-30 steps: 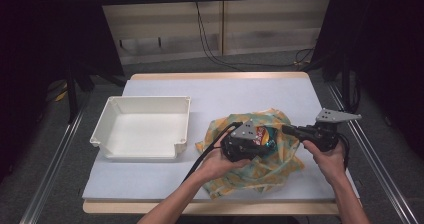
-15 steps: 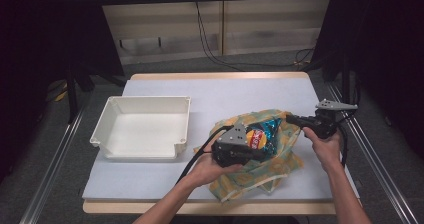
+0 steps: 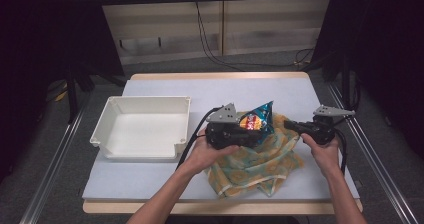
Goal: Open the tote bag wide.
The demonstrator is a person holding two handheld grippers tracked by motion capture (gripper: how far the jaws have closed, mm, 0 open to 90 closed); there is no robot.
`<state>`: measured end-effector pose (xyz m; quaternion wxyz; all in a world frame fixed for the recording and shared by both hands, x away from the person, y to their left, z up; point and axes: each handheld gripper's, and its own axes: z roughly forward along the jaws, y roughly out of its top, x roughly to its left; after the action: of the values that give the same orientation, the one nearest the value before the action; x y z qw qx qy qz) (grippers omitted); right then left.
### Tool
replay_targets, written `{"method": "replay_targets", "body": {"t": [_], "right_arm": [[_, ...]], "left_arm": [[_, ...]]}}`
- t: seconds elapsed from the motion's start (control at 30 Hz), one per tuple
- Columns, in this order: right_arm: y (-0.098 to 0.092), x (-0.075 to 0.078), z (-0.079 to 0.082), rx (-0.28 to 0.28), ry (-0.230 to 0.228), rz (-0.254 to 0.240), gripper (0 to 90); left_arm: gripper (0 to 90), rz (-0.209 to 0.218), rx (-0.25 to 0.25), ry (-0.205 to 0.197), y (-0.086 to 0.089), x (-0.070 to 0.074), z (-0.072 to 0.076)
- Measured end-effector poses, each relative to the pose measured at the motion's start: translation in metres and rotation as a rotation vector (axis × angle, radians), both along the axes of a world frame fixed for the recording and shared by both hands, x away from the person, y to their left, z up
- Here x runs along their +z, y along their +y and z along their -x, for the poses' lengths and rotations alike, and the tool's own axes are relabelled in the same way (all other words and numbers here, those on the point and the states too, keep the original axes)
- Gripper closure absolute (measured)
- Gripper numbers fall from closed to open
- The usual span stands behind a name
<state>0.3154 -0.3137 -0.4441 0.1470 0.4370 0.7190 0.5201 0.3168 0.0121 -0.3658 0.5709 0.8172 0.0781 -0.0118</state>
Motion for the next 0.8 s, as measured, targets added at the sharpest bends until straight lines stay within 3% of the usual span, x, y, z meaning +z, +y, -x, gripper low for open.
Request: {"method": "replay_targets", "body": {"t": [0.23, 0.5, 0.8], "right_arm": [[0.006, -0.005, 0.008, 0.023, -0.001, 0.004, 90.0], [0.01, -0.003, 0.012, 0.038, -0.007, 0.013, 90.0], [0.013, -0.001, 0.012, 0.042, -0.006, 0.024, 90.0]], "left_arm": [[89.5, 0.026, 0.021, 0.008, 0.001, 0.012, -0.01], [89.5, 0.051, 0.072, 0.012, 0.003, 0.027, -0.023], [89.5, 0.081, 0.095, 0.016, 0.004, 0.043, -0.035]]}}
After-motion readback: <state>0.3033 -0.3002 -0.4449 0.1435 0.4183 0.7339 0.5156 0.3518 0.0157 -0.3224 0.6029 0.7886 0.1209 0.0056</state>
